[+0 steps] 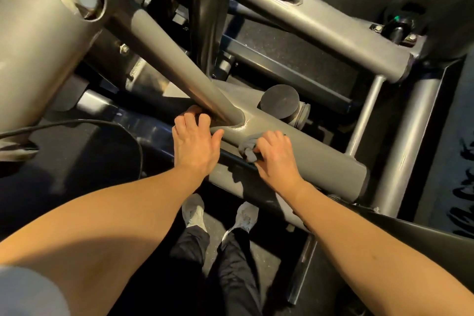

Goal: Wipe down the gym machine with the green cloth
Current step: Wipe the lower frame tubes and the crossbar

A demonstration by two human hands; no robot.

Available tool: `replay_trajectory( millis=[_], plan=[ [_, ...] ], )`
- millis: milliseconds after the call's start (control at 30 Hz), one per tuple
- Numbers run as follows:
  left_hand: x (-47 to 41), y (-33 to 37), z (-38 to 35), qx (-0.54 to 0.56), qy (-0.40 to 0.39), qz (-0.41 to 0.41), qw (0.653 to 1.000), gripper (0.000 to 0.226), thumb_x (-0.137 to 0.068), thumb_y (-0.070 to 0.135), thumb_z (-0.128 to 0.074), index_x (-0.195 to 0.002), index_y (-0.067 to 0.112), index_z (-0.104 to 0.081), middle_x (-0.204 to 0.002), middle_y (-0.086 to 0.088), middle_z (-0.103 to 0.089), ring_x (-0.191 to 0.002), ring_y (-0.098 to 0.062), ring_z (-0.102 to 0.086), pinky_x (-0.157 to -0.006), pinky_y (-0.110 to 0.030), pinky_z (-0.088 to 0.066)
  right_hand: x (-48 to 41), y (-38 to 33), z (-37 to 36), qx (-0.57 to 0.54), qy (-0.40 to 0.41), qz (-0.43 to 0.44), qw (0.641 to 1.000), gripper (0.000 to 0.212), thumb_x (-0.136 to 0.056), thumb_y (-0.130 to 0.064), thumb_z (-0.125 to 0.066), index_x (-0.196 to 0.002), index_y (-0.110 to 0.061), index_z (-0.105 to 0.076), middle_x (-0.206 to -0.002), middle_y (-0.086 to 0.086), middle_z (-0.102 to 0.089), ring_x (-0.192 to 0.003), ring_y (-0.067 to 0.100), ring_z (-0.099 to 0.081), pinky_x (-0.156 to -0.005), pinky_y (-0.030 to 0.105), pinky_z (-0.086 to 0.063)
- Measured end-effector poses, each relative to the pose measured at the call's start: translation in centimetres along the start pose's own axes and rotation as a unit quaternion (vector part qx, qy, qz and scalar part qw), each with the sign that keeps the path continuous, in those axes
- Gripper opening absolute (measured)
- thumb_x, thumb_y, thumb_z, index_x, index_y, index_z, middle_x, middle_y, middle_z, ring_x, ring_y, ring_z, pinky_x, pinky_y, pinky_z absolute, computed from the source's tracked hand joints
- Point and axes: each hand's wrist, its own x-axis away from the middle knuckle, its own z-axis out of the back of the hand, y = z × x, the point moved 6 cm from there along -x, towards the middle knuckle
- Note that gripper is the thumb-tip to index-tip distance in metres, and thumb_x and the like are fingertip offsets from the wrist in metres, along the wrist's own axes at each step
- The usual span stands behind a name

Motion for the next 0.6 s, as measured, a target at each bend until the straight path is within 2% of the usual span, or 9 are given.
replay_trajectory(
  millis=[67, 133, 233, 300, 333, 367, 433, 533, 600],
  plan=[
    [0.0, -0.1, 0.0, 0.000, 0.010, -0.010, 1.000, 0.034, -0.099, 0.047, -0.055, -0.107, 0.017, -0.041, -0.110, -0.017, -0.049, -0.099, -0.031, -0.041, -0.087, -0.046, -0.048, 1.7, 2.1, 0.7, 0.008, 0.009, -0.046, 0.999, 0.032, -0.075, -0.015, -0.084, -0.085, -0.014, -0.054, -0.093, 0.004, -0.052, -0.088, 0.021, -0.043, -0.076, 0.028, -0.025],
    [0.0, -0.1, -0.1, -0.007, 0.016, -0.016, 1.000, 0.035, -0.099, 0.047, -0.054, -0.107, 0.017, -0.039, -0.108, -0.017, -0.048, -0.096, -0.030, -0.040, -0.084, -0.045, -0.048, 3.2, 3.8, 1.5, 0.008, 0.024, -0.117, 0.993, 0.031, -0.079, -0.023, -0.085, -0.085, -0.014, -0.056, -0.093, 0.003, -0.053, -0.090, 0.020, -0.044, -0.078, 0.029, -0.029],
    [0.1, -0.2, -0.4, 0.000, 0.018, -0.018, 1.000, 0.034, -0.100, 0.046, -0.053, -0.107, 0.015, -0.041, -0.108, -0.017, -0.048, -0.097, -0.032, -0.041, -0.085, -0.046, -0.049, 4.2, 4.8, 2.3, -0.035, 0.077, -0.205, 0.975, 0.022, -0.089, -0.024, -0.078, -0.102, -0.010, -0.067, -0.113, 0.004, -0.059, -0.109, 0.021, -0.049, -0.094, 0.025, -0.034],
    [0.0, -0.3, -0.6, 0.001, 0.017, -0.018, 1.000, 0.034, -0.100, 0.046, -0.053, -0.107, 0.015, -0.043, -0.108, -0.017, -0.048, -0.098, -0.032, -0.042, -0.086, -0.048, -0.049, 2.9, 4.4, 2.3, -0.068, 0.093, -0.218, 0.969, 0.024, -0.094, -0.020, -0.072, -0.114, -0.009, -0.069, -0.126, 0.004, -0.059, -0.121, 0.019, -0.049, -0.106, 0.020, -0.031],
    [0.0, -0.3, -0.7, 0.004, 0.016, -0.017, 1.000, 0.033, -0.100, 0.046, -0.053, -0.107, 0.015, -0.043, -0.109, -0.017, -0.049, -0.099, -0.032, -0.042, -0.087, -0.048, -0.049, 1.6, 4.0, 2.2, -0.099, 0.088, -0.221, 0.966, 0.024, -0.095, -0.019, -0.069, -0.117, -0.009, -0.069, -0.127, 0.005, -0.061, -0.122, 0.018, -0.051, -0.109, 0.023, -0.035],
    [0.0, -0.3, -0.7, 0.005, 0.016, -0.016, 1.000, 0.033, -0.100, 0.046, -0.053, -0.107, 0.016, -0.043, -0.110, -0.017, -0.049, -0.100, -0.032, -0.043, -0.088, -0.048, -0.049, -0.1, 3.6, 2.0, -0.133, 0.078, -0.227, 0.962, 0.020, -0.097, -0.018, -0.066, -0.114, -0.009, -0.069, -0.121, 0.004, -0.065, -0.117, 0.017, -0.054, -0.106, 0.030, -0.043],
    [0.1, -0.3, -0.8, 0.000, 0.016, -0.015, 1.000, 0.033, -0.100, 0.046, -0.052, -0.108, 0.016, -0.041, -0.110, -0.016, -0.048, -0.100, -0.032, -0.043, -0.088, -0.047, -0.049, -4.4, 2.6, 1.5, -0.179, 0.035, -0.236, 0.955, 0.013, -0.100, -0.022, -0.058, -0.098, -0.015, -0.069, -0.099, 0.001, -0.068, -0.097, 0.016, -0.059, -0.087, 0.042, -0.051],
    [0.1, -0.2, -0.8, -0.012, 0.020, -0.016, 1.000, 0.034, -0.100, 0.046, -0.052, -0.108, 0.016, -0.039, -0.112, -0.017, -0.047, -0.102, -0.032, -0.042, -0.089, -0.047, -0.049, -10.4, 0.8, 0.6, -0.186, -0.040, -0.231, 0.954, 0.021, -0.102, -0.033, -0.055, -0.084, -0.026, -0.062, -0.080, -0.003, -0.063, -0.080, 0.018, -0.059, -0.074, 0.044, -0.051],
    [0.2, -0.1, -0.9, -0.011, 0.018, -0.011, 1.000, 0.034, -0.100, 0.046, -0.051, -0.110, 0.015, -0.042, -0.115, -0.018, -0.048, -0.105, -0.033, -0.042, -0.091, -0.047, -0.049, -12.6, 0.5, -0.2, -0.201, -0.077, -0.228, 0.950, 0.026, -0.103, -0.035, -0.055, -0.081, -0.022, -0.061, -0.077, -0.001, -0.061, -0.077, 0.019, -0.058, -0.071, 0.040, -0.049]
  ],
)
